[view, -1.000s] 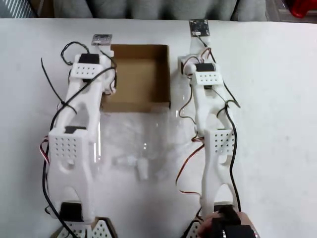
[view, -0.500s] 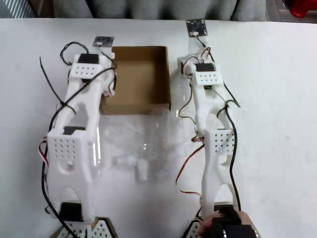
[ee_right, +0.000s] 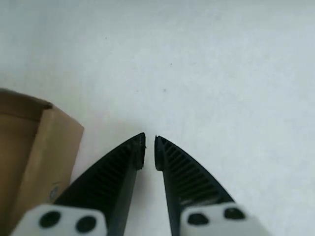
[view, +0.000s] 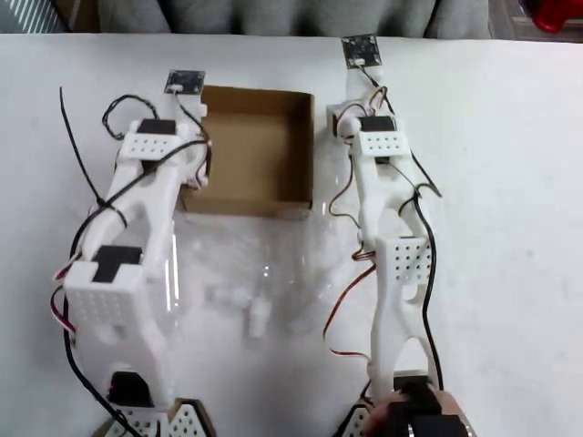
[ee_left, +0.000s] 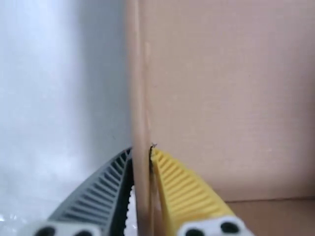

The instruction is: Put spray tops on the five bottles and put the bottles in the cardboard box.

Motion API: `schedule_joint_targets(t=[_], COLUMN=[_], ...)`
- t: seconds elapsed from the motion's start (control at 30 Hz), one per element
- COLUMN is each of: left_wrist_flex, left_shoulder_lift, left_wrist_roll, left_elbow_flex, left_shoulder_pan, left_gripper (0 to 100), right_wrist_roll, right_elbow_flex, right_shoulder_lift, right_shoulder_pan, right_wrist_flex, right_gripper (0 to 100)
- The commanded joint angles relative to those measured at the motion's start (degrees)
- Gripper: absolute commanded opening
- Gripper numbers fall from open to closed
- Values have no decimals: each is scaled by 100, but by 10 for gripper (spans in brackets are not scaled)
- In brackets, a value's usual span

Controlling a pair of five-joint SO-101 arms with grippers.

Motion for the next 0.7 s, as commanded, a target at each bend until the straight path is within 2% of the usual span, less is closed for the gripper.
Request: schedule_joint_targets(t=[0.0,0.1,0.23,0.53,0.67], left_wrist_flex=[-158,-176,-141,677,1327], left_shoulder_lift=[-470,-462,-505,-1455,-1947], left_wrist_roll=[-35,0,211,-905,-1415], left_elbow_flex=[-26,-26,-70,-141,-141], left_shoulder_pan=[-136,-259,-409,-365,-505], left_gripper=[140,216,223,220,218], right_wrist_roll=[62,70,70,70,70], right_elbow_flex=[-273,-264,-264,-264,-264], right_shoulder_lift=[-145,-145,-145,-136,-136], right_shoulder_pan=[-4,-4,-4,-13,-4], right_wrist_flex=[-48,-48,-48,-84,-92], right_gripper=[15,15,15,15,15])
